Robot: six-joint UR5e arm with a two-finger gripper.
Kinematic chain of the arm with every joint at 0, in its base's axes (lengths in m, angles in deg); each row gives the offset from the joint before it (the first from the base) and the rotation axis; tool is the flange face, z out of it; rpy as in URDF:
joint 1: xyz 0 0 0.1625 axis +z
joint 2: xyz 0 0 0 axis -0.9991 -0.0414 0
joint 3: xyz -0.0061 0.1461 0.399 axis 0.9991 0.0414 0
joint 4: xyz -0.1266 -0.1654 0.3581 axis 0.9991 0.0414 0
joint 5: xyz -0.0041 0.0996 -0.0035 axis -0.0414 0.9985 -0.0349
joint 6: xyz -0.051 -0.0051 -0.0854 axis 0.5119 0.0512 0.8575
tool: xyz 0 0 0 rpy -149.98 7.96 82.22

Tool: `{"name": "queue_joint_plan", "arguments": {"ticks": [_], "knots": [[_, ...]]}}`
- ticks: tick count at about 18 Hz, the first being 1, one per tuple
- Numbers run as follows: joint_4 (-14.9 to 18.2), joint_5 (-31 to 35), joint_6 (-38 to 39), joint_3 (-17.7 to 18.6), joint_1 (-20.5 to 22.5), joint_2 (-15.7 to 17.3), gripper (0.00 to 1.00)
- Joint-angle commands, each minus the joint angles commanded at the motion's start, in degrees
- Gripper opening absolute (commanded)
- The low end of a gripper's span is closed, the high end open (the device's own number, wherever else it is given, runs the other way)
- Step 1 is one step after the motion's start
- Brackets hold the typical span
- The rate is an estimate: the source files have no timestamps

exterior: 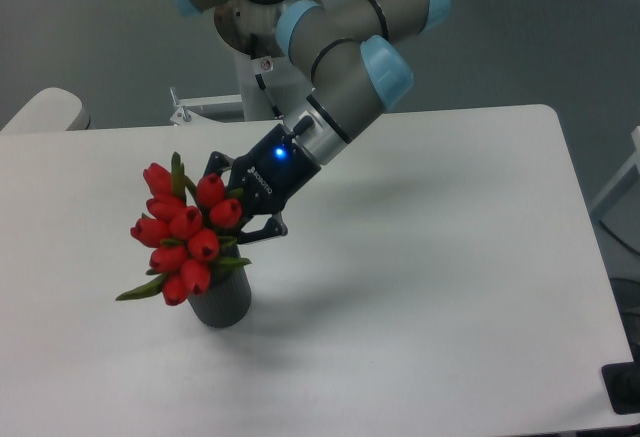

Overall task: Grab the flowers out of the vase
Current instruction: 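Lift the gripped tulips upward, drawing the stems out of the vase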

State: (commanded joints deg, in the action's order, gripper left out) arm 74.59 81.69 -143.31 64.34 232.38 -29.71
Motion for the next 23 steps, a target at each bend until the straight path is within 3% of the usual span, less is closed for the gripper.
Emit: {"name": "queue_joint_plan", "arguments": {"ticks": [8, 23], "knots": [[0.0, -5.19, 2.55, -0.79, 0.26, 1.32, 0.33], [-0.09, -6.07, 5.19, -6.5, 2.29, 1.23, 0.33]]}}
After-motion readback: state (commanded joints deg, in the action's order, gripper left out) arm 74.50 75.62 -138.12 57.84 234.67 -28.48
